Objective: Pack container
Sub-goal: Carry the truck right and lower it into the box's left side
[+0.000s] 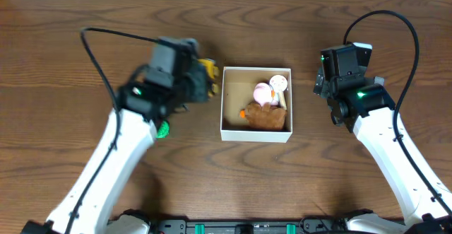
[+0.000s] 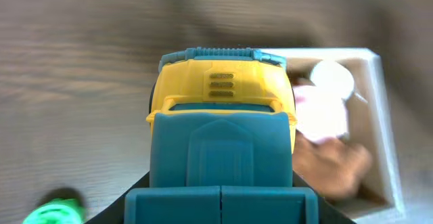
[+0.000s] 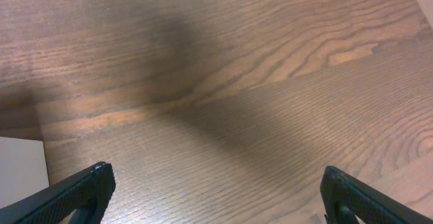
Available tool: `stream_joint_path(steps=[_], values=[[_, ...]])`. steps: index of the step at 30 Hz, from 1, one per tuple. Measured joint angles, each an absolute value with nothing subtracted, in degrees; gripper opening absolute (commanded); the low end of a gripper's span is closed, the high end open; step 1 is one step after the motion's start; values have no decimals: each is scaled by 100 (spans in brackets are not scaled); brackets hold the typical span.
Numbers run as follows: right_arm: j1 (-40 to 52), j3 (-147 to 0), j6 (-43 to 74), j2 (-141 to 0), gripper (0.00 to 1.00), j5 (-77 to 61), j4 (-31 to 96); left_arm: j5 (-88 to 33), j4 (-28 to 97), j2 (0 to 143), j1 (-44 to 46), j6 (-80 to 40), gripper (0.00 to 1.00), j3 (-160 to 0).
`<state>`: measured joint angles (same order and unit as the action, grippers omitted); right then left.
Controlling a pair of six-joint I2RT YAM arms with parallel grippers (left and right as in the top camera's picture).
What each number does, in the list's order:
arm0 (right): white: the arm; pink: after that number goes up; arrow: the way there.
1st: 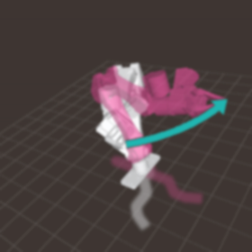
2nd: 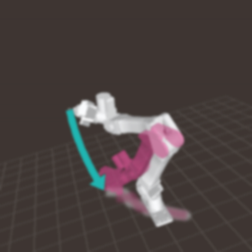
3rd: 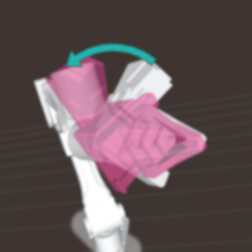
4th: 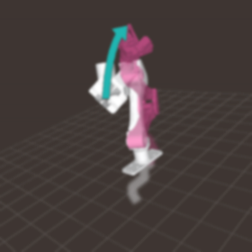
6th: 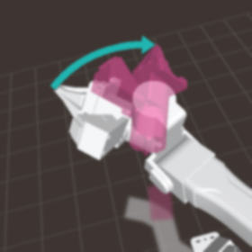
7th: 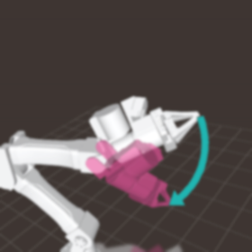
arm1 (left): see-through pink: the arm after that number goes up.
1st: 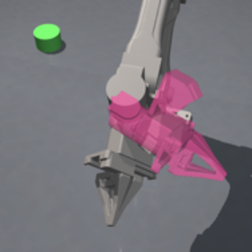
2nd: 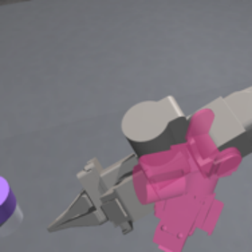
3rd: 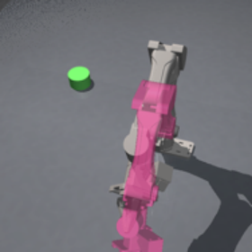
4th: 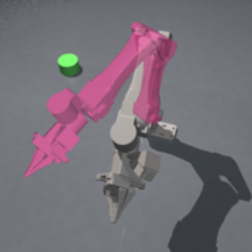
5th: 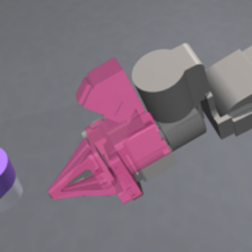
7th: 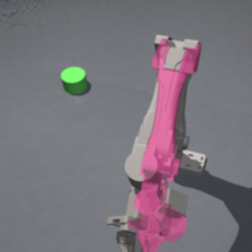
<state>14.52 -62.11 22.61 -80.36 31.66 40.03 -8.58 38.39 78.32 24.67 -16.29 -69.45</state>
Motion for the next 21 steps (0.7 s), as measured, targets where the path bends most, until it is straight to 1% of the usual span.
stream_joint_path(steps=[4,9,13,21], values=[[1452,-6211,2261,-8036,99,3168,4003,-401,3809,7787,3496,-1649,44,-6945],[1452,-6211,2261,-8036,99,3166,4003,338,3697,8001,4401,-1852,44,-6945],[1452,-6211,2259,-8036,99,3168,4003,690,3577,8403,4652,-2130,44,-6945],[1452,-6211,2259,-8036,99,3168,4003,1116,3457,9188,4657,-2434,44,-6945]])
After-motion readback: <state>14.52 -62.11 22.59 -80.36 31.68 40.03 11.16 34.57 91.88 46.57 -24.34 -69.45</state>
